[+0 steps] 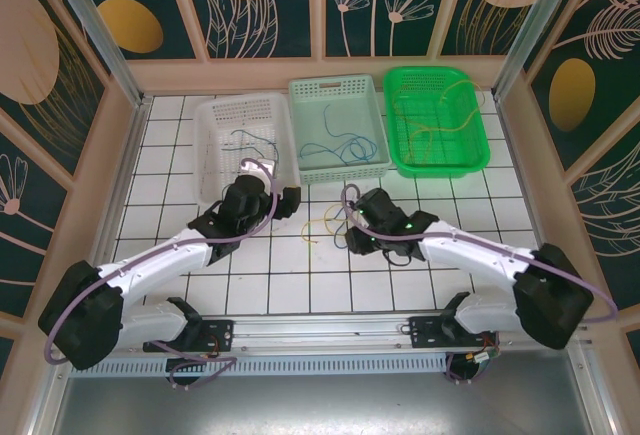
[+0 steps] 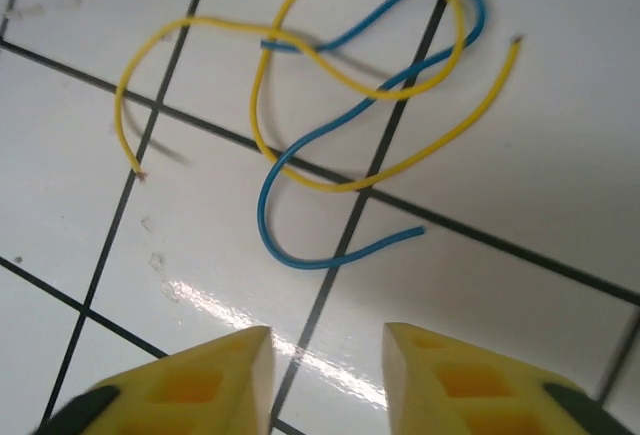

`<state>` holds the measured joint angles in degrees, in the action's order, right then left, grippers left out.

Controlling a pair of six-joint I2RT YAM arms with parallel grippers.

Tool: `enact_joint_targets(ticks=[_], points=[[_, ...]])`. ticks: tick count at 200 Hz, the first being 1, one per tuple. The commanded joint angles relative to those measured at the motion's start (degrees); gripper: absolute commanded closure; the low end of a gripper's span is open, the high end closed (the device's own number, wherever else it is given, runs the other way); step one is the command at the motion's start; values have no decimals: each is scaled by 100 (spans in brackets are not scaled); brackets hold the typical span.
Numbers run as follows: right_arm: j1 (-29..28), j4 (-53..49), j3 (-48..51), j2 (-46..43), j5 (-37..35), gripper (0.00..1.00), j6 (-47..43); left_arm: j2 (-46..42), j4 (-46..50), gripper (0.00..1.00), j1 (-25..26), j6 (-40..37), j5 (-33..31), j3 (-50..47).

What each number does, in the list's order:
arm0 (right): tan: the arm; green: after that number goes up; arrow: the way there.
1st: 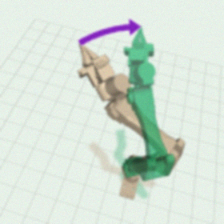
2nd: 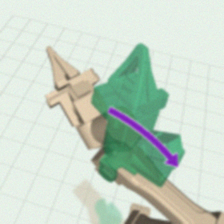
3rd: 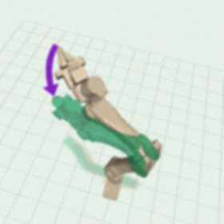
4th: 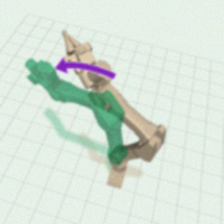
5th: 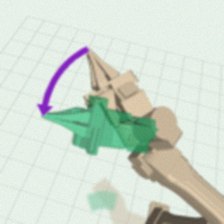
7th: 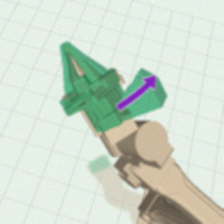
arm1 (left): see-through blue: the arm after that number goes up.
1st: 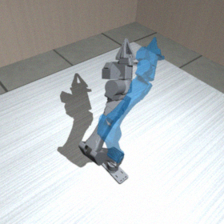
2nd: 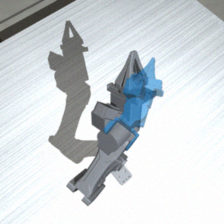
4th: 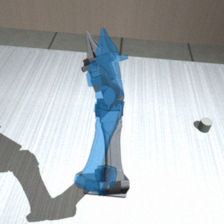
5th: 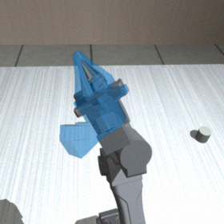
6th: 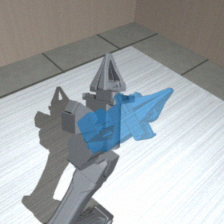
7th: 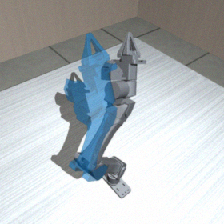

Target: Untangle the cables

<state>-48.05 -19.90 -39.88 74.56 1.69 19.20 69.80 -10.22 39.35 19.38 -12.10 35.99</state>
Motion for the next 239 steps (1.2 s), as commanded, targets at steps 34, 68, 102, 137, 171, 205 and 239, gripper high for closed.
enact_joint_targets(ticks=[34,68,102,137,171,205,239], points=[[-206,760,-290,1036,261,53,-22,-226,64,9,15,97,-93,44],[-422,772,-524,1583,9,50,-99,-266,64,4,13,95,-153,14],[-534,634,-685,1969,-172,48,-196,-285,73,3,16,100,-194,-21],[-547,369,-836,2337,-430,52,-206,-334,82,3,18,101,-238,-68],[-547,18,-736,2140,-514,65,-176,-412,159,3,12,84,-307,-96],[-539,-398,-670,1452,-688,64,-99,-458,170,3,17,66,-321,-107],[-547,-506,-1036,1284,-726,60,-151,-476,169,3,11,66,-302,-100]])
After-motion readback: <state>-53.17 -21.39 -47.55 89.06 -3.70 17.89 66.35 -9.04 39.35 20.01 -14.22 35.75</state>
